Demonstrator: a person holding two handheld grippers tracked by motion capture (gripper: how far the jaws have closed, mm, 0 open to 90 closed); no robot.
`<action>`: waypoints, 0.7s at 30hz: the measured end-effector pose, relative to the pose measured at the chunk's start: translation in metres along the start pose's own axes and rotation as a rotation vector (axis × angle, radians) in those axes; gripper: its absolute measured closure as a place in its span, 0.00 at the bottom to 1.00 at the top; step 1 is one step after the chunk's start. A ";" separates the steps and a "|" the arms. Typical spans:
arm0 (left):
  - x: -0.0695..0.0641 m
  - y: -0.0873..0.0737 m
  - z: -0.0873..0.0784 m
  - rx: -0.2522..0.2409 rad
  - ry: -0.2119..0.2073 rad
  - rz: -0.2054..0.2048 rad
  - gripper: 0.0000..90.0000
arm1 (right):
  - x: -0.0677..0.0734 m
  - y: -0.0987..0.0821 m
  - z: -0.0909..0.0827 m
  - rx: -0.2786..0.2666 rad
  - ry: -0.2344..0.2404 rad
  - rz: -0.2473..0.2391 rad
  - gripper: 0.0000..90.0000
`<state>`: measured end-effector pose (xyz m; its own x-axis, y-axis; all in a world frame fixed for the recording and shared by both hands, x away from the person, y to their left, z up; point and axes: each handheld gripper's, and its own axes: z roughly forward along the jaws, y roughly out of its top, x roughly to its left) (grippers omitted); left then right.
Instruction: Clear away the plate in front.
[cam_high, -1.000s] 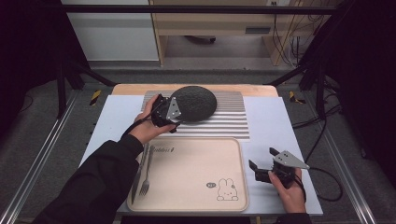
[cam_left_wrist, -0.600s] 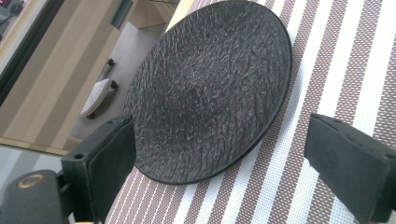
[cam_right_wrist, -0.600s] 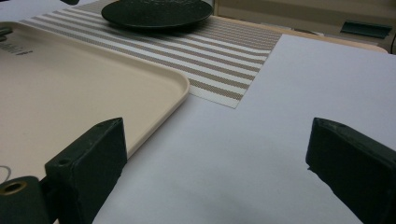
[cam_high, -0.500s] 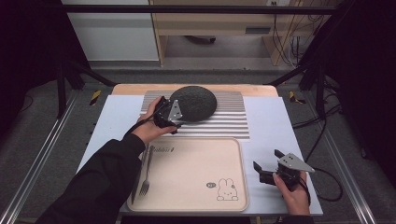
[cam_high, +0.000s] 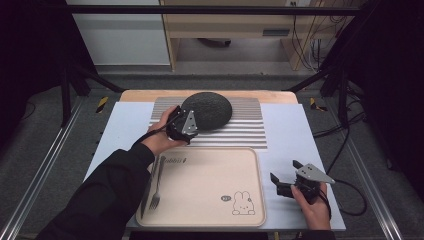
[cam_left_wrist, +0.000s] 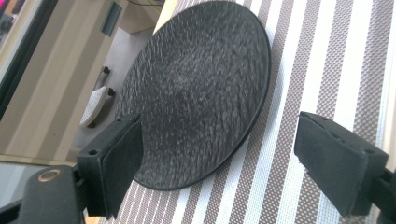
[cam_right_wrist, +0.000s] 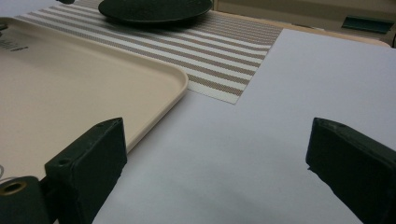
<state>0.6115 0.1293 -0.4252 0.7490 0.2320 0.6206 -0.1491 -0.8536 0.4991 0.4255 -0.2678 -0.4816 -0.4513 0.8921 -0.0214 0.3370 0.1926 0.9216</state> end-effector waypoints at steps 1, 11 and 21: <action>0.001 0.002 0.000 0.002 0.003 0.010 0.18 | 0.000 0.000 0.000 0.000 -0.001 -0.002 0.06; 0.002 -0.001 0.009 0.031 -0.015 0.030 0.21 | -0.001 0.000 -0.002 -0.009 -0.004 0.005 0.06; -0.008 -0.003 0.020 0.088 -0.022 0.095 0.27 | -0.003 0.000 -0.003 -0.016 -0.014 0.008 0.06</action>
<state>0.6190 0.1205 -0.4437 0.7486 0.1386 0.6484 -0.1637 -0.9090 0.3834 0.4245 -0.2712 -0.4802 -0.4370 0.8992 -0.0198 0.3274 0.1796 0.9277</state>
